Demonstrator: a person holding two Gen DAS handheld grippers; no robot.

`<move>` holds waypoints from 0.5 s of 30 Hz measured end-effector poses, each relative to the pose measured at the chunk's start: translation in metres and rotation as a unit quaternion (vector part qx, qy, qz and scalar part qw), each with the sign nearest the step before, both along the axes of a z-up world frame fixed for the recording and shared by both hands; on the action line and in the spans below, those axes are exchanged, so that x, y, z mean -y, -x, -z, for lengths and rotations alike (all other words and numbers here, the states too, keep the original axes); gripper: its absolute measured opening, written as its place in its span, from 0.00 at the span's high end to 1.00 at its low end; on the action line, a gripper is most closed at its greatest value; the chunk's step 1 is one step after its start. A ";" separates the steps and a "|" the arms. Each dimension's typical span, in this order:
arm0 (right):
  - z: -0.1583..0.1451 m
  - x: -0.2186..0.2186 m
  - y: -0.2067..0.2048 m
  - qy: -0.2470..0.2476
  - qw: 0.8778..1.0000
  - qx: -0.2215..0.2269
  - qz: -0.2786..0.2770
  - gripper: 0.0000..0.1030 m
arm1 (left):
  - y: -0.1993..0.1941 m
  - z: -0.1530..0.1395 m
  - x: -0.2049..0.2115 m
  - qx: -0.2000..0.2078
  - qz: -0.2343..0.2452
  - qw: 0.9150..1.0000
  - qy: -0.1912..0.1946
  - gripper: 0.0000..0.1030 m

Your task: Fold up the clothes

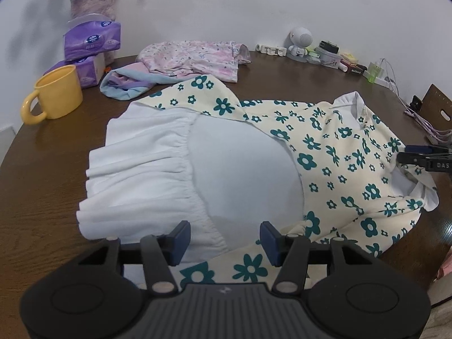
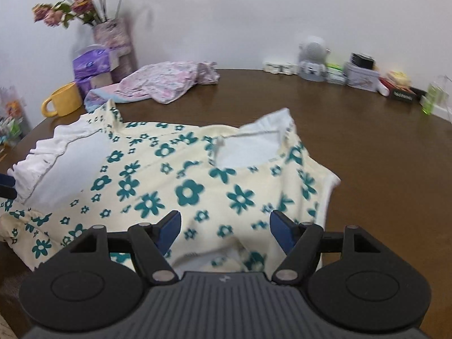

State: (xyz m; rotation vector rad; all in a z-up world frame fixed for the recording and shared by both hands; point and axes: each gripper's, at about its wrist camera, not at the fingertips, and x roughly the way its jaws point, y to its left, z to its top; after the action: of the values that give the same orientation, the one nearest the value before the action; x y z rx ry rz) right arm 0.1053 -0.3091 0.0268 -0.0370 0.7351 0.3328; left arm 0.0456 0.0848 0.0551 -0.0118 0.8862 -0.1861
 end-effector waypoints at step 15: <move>0.009 0.015 0.042 0.014 1.000 -0.022 0.017 0.73 | -0.001 0.012 -0.003 -0.016 -0.019 1.000 -0.012 0.49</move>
State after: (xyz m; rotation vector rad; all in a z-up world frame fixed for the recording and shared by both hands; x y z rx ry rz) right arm 0.0637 -0.3244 0.0174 -0.0437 0.7829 0.2917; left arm 0.0465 0.0876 0.0428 -0.0098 0.9190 -0.1395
